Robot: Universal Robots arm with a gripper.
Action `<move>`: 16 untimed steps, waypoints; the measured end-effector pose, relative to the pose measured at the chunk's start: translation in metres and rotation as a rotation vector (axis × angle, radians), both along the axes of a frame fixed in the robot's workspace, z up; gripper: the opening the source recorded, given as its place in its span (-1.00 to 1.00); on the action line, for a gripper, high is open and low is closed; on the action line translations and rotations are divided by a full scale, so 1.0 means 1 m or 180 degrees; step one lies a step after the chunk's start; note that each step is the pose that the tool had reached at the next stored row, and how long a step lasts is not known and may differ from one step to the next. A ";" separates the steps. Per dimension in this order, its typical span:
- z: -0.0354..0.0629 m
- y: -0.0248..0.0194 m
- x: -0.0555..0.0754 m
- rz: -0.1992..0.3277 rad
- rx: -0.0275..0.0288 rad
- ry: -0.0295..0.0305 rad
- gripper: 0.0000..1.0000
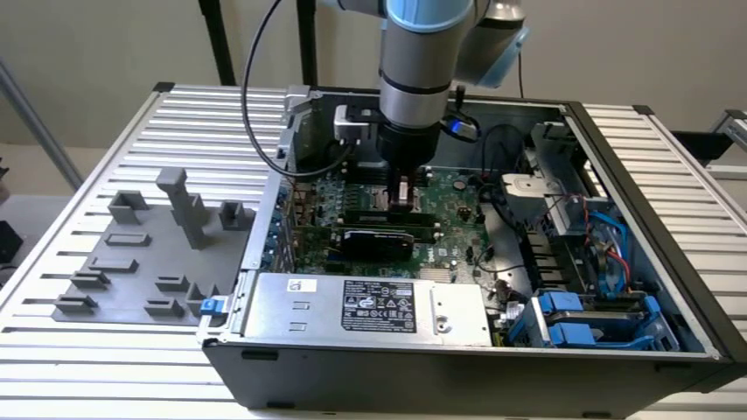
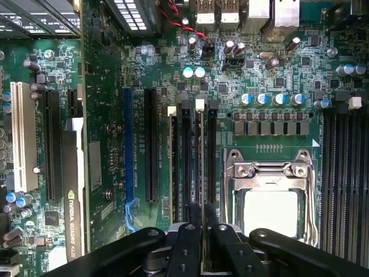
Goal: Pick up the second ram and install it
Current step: 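Press down the second ram until it locks into place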
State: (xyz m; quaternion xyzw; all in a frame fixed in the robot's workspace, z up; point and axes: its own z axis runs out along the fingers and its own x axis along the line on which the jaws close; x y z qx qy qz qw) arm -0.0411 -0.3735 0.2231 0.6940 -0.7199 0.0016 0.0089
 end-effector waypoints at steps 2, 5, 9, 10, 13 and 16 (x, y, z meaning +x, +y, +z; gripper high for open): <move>-0.0009 0.0003 0.000 -0.0001 0.0000 0.0000 -1.00; -0.0024 0.0009 0.000 -0.0004 -0.0001 0.0000 -1.00; -0.0045 0.0013 0.000 -0.0004 0.0000 0.0000 -1.00; -0.0049 0.0014 0.000 -0.0004 0.0000 0.0000 -1.00; -0.0056 0.0013 0.000 -0.0004 -0.0002 0.0001 -1.00; -0.0061 0.0015 0.000 -0.0004 0.0001 0.0000 1.00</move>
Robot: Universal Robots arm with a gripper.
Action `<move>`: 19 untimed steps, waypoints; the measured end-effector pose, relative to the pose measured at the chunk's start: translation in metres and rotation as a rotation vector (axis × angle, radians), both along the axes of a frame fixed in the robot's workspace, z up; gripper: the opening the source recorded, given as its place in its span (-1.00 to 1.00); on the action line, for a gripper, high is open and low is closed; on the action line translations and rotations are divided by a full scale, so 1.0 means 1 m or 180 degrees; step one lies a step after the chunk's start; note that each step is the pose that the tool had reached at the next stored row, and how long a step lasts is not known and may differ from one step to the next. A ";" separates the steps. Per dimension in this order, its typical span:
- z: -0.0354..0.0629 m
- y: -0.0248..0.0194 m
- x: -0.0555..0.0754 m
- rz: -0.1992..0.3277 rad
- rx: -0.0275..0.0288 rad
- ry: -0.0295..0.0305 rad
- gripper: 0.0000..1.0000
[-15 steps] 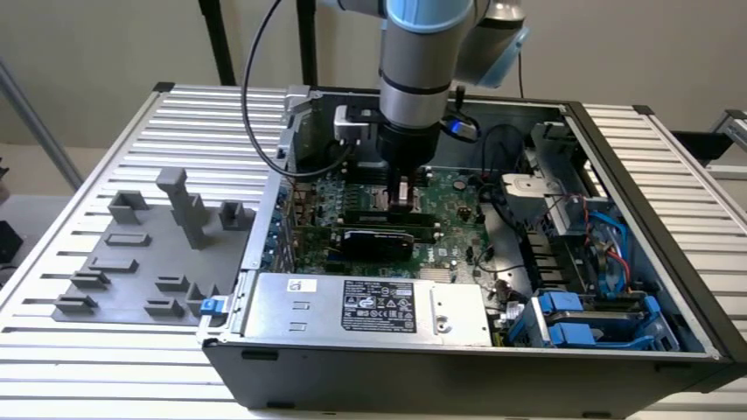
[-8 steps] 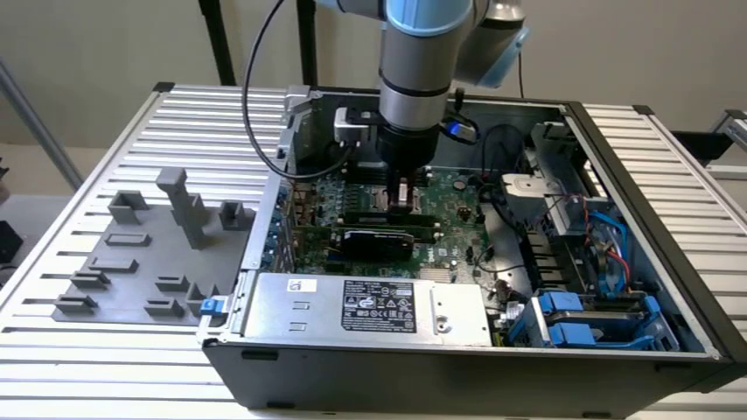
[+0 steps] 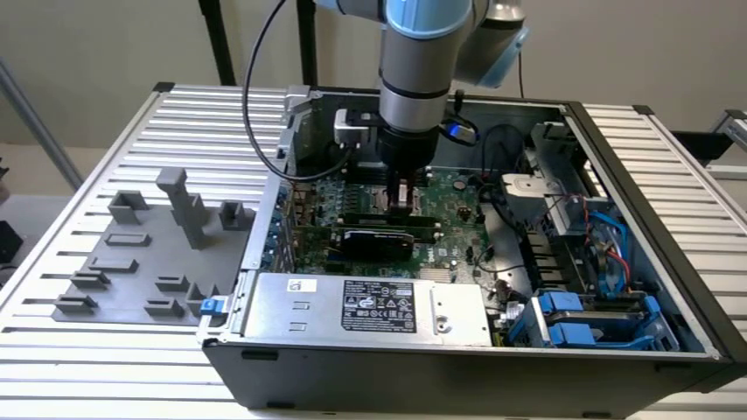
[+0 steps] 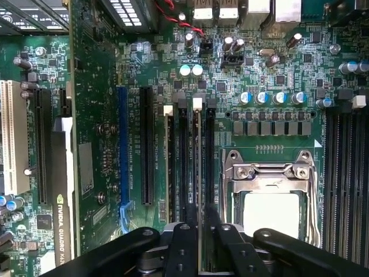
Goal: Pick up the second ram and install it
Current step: 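Press down the second ram until it locks into place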
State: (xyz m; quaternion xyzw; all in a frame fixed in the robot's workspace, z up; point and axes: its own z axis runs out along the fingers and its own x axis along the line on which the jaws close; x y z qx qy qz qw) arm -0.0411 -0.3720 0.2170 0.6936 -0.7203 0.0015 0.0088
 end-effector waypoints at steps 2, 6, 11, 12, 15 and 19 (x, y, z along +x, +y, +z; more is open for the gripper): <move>0.0011 -0.0001 0.000 0.0000 -0.0001 0.0000 1.00; 0.0125 -0.0001 0.000 0.0000 -0.0001 0.0001 1.00; 0.0234 -0.0001 -0.002 0.0000 -0.0001 0.0000 1.00; 0.0245 -0.0001 -0.003 0.0000 -0.0001 0.0000 1.00; 0.0255 -0.0002 -0.003 0.0000 -0.0001 0.0000 -1.00; 0.0255 -0.0002 -0.003 0.0000 -0.0001 0.0000 -1.00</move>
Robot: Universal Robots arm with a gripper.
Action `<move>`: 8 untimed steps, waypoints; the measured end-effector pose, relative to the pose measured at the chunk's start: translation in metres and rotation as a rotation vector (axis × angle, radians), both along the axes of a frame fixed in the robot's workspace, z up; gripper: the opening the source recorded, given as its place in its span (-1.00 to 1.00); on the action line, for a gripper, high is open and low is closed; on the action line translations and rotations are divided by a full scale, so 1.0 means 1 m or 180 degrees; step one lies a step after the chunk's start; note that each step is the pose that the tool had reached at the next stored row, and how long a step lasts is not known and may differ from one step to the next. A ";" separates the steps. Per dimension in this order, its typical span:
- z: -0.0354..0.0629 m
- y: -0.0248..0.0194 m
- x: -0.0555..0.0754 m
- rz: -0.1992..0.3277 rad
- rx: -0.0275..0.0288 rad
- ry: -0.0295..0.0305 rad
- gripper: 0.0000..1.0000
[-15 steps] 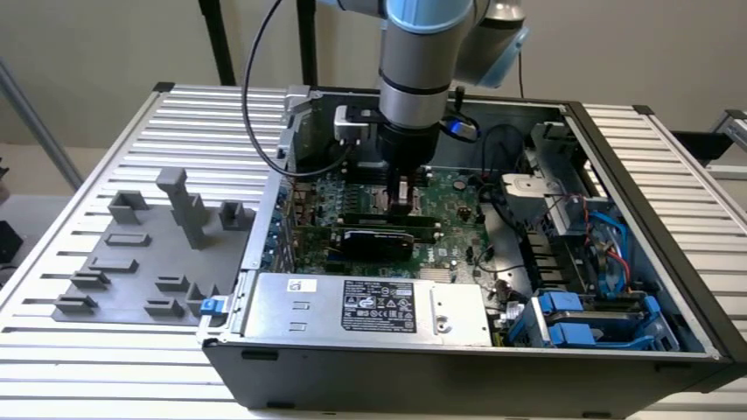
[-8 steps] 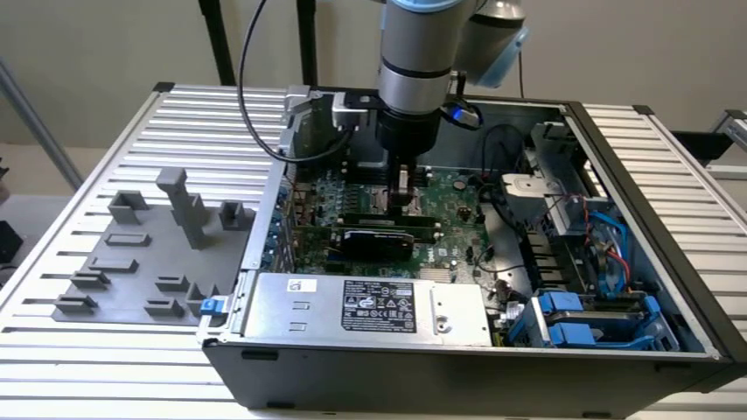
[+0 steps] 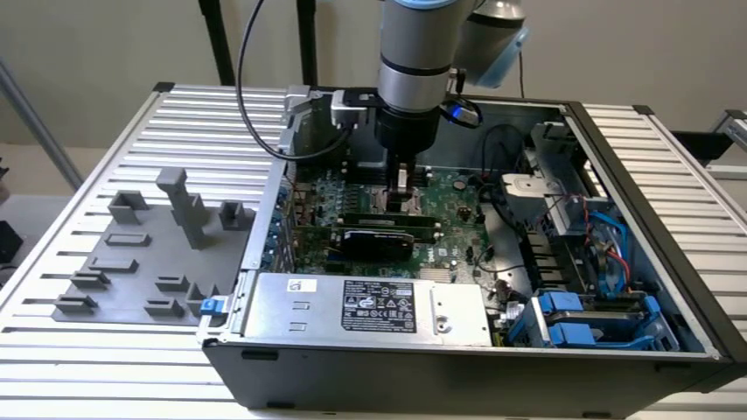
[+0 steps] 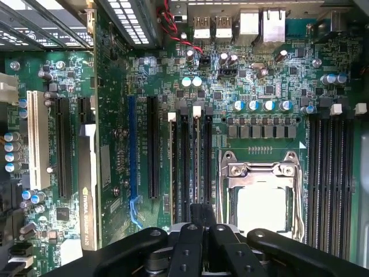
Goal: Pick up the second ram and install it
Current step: 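Press down the second ram until it locks into place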
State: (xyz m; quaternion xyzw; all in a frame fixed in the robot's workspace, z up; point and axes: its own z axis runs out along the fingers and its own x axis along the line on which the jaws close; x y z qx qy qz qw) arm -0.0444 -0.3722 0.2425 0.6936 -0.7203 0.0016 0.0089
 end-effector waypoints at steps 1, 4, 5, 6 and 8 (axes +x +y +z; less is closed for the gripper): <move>0.0000 0.0000 0.000 0.0000 0.0000 0.0000 -1.00; 0.0000 0.0000 0.000 0.0000 0.0000 0.0000 -1.00; 0.0000 0.0000 0.000 0.0000 0.0000 0.0000 -1.00; 0.0000 0.0000 0.000 0.0000 0.0000 0.0000 -1.00; 0.0000 0.0000 0.000 0.0000 0.0000 0.0000 -1.00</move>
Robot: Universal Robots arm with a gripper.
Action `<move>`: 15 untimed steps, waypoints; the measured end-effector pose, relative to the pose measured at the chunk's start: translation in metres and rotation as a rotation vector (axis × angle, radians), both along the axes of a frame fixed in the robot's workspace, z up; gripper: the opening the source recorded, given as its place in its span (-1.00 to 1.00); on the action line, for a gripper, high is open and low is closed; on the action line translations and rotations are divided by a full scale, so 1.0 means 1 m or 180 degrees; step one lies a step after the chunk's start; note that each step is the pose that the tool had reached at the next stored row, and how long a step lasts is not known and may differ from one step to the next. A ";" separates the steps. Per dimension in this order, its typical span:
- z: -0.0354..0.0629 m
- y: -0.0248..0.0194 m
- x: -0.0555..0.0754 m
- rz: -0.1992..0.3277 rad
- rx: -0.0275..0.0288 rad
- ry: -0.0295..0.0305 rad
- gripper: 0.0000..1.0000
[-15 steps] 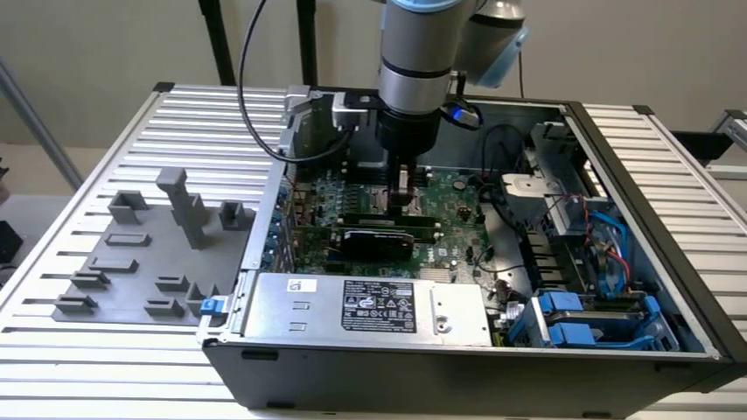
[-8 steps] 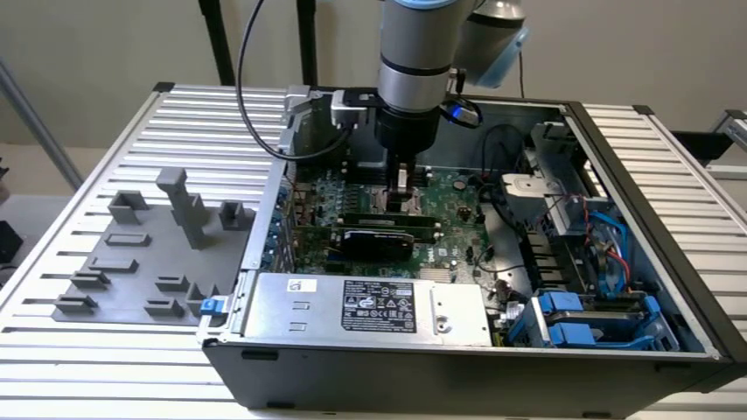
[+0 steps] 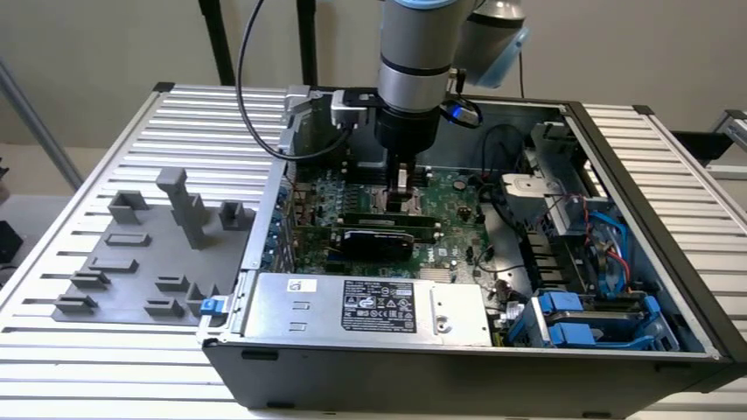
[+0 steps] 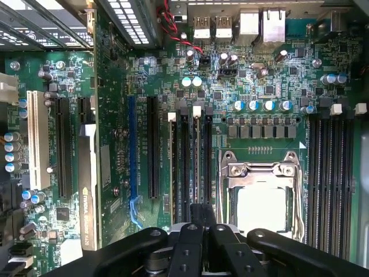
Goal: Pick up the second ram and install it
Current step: 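Press down the second ram until it locks into place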
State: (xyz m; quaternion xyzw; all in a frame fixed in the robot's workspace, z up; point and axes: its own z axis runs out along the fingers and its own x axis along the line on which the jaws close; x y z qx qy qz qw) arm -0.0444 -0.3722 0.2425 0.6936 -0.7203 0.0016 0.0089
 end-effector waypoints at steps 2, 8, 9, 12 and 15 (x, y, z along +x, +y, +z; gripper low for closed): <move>0.0000 0.0000 0.000 0.0000 0.0000 0.0000 -1.00; -0.0074 0.0022 0.000 0.0000 0.0000 -0.0003 -1.00; -0.0090 0.0025 0.000 0.0000 0.0000 -0.0004 -1.00; -0.0136 0.0024 0.000 0.0000 -0.0005 -0.0003 -1.00; -0.0186 0.0024 0.000 0.0000 -0.0005 -0.0003 -1.00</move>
